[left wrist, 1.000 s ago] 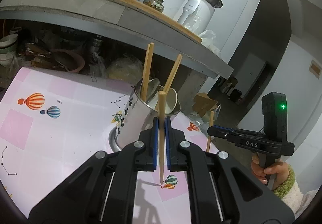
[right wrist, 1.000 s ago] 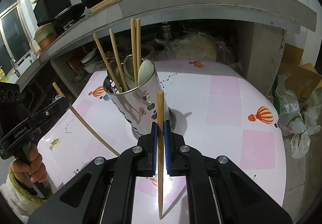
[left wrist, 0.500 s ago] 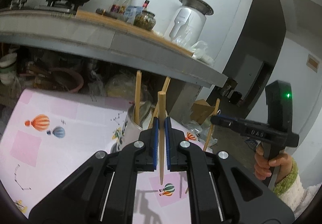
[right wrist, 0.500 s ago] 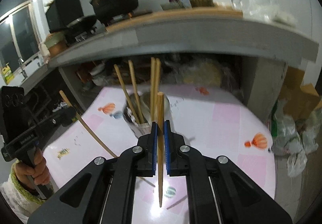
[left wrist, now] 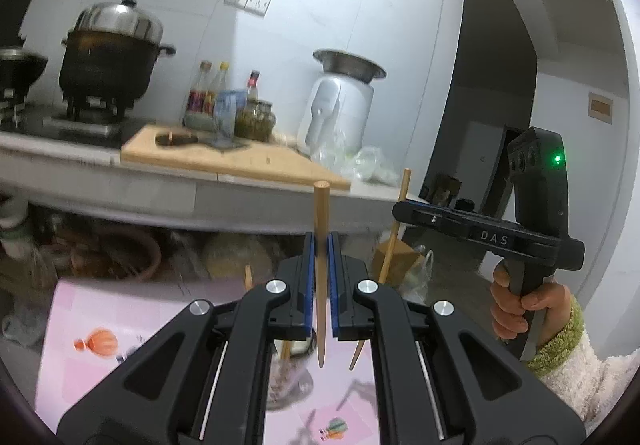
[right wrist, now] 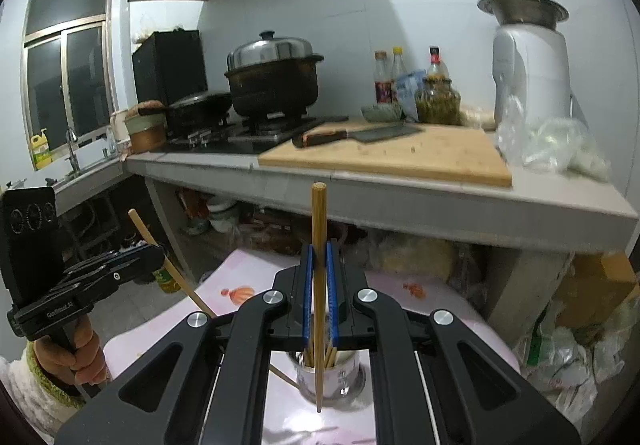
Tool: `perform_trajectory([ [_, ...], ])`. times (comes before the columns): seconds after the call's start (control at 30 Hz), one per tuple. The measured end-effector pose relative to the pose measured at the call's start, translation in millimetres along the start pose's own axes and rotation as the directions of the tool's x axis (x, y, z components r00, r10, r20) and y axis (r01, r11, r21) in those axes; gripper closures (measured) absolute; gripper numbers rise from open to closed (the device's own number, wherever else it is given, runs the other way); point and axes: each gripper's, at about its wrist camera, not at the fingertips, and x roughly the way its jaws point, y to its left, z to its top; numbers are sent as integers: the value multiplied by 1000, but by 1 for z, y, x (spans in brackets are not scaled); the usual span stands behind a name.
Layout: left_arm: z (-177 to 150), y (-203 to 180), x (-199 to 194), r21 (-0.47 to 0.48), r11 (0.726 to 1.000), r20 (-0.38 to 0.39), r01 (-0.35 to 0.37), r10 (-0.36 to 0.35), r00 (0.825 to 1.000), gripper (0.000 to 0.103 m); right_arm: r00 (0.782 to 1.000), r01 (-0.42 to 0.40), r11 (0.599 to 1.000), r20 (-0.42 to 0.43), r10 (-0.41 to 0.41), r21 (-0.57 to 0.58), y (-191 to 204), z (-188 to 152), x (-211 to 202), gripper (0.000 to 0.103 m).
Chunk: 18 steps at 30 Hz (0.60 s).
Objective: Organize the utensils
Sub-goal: 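Lower both held chopsticks into the steel holder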
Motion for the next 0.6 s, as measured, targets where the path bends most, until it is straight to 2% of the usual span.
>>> perform_trajectory([
  [0.23,21,7,21,22,999,28,-36,36,999,98,1000,5,1000,23,-5,-4,-1,27,21,96],
  [0.6,6,34,58,-7,997,-14,-77,77,997,98,1000,9,999,-19,-8,42,-20,22,65,96],
])
